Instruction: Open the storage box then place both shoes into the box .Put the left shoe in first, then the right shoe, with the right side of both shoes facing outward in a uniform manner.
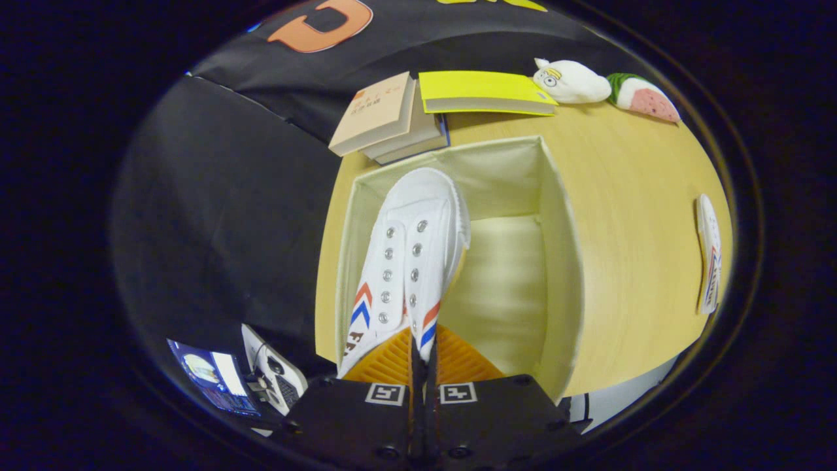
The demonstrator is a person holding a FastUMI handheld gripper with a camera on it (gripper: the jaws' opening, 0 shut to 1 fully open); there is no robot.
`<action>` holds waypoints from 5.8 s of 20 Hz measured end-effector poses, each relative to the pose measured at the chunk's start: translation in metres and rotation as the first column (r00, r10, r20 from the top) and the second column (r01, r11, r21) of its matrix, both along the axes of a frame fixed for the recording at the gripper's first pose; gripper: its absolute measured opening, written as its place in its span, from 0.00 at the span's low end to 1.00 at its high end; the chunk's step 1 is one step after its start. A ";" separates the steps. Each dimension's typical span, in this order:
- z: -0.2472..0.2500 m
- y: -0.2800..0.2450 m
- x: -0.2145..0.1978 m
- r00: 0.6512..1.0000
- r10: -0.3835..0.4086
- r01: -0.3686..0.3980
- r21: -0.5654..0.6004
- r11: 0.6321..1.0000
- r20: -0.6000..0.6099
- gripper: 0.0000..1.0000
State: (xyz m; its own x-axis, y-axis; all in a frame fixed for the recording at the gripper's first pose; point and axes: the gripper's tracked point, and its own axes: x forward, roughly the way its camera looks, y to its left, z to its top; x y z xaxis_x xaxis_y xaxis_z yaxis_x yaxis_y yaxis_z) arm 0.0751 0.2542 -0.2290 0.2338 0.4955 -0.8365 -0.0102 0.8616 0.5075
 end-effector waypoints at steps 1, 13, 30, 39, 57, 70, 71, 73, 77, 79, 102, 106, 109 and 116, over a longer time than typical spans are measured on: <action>-0.007 0.004 0.001 1.000 -0.002 0.001 -0.008 1.000 -0.010 0.05; -0.002 0.013 0.001 0.998 0.017 -0.017 -0.014 1.000 0.063 0.76; 0.091 -0.364 -0.043 0.862 -0.182 0.316 -0.221 0.923 0.473 0.99; -0.058 -0.509 -0.039 0.947 -0.196 0.280 -0.356 0.891 0.254 0.99; -0.176 -0.503 -0.004 0.988 -0.146 0.131 -0.246 0.960 -0.045 0.25; -0.025 -0.335 -0.046 0.992 -0.122 0.122 -0.026 0.992 0.021 0.06; -0.007 -0.313 -0.047 0.993 -0.113 0.113 -0.009 0.994 0.038 0.06; 0.031 -0.266 -0.045 0.992 -0.105 0.103 0.027 0.994 0.072 0.06; 0.091 -0.178 -0.038 0.986 -0.131 0.125 0.065 0.990 0.107 0.06; 0.099 -0.142 -0.027 0.982 -0.147 0.144 0.037 0.989 0.119 0.05; -0.013 -0.067 -0.024 0.957 -0.225 0.278 -0.367 0.887 0.183 0.05; -0.019 -0.065 -0.021 0.954 -0.232 0.290 -0.390 0.874 0.189 0.06; -0.002 -0.061 -0.013 0.945 -0.199 0.291 -0.394 0.872 0.259 0.41; 0.073 -0.079 -0.007 0.863 -0.157 0.353 -0.350 0.868 0.481 0.75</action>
State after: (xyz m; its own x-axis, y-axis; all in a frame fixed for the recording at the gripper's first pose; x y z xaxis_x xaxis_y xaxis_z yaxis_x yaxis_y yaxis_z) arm 0.0682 0.1748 -0.1557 0.6796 -0.0017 -0.7336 0.1115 0.9886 0.1011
